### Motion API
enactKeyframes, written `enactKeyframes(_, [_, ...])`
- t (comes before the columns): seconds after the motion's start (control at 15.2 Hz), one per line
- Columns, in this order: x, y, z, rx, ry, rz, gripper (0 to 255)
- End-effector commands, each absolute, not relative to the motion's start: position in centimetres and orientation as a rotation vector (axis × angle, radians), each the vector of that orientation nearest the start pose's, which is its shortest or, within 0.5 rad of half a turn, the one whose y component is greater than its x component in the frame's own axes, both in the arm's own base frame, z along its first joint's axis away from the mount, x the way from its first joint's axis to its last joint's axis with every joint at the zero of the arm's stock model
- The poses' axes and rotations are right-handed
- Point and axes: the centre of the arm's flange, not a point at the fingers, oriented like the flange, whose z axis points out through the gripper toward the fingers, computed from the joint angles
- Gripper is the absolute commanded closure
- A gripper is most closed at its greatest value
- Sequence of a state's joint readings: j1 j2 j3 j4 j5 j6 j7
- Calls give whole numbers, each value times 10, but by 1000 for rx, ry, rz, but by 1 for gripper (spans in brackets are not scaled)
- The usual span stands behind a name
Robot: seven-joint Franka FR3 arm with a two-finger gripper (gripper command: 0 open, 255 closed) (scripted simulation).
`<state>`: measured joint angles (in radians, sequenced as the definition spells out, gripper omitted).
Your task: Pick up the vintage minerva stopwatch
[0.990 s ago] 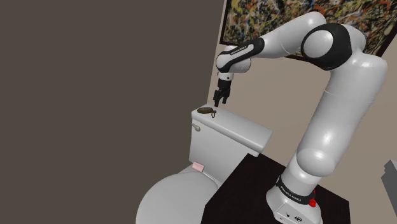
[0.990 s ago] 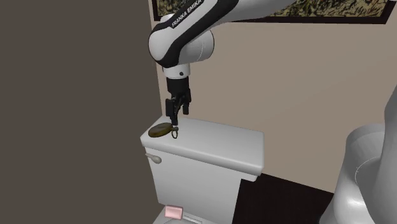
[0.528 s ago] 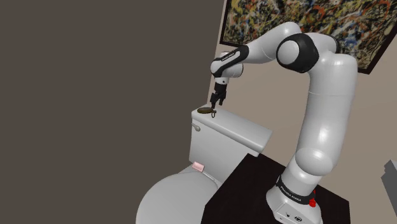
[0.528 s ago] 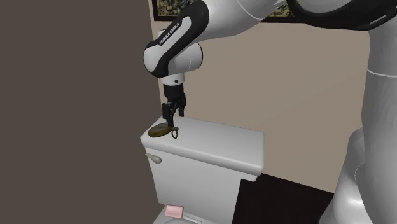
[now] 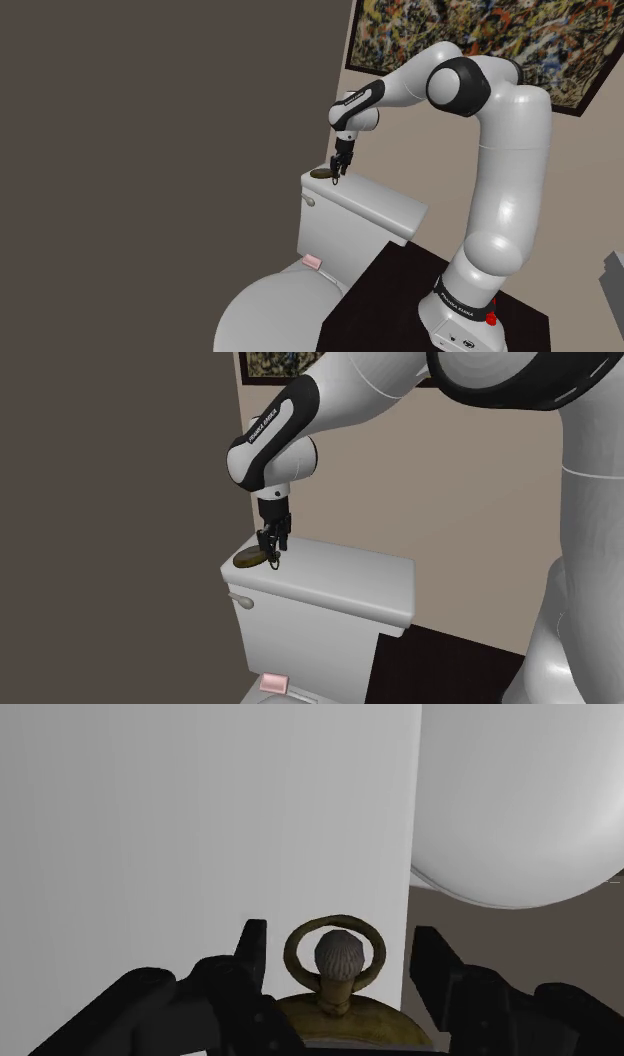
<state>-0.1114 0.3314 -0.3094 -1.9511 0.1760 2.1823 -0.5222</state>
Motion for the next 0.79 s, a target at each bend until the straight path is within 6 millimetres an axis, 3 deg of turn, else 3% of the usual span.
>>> enactKeyframes(0.0, [556,-234,309,-3069,-9,81,255])
enactKeyframes(0.53, [556,-234,309,-3069,-9,81,255])
enactKeyframes(0.73, [556,-234,325,-3069,-9,81,255])
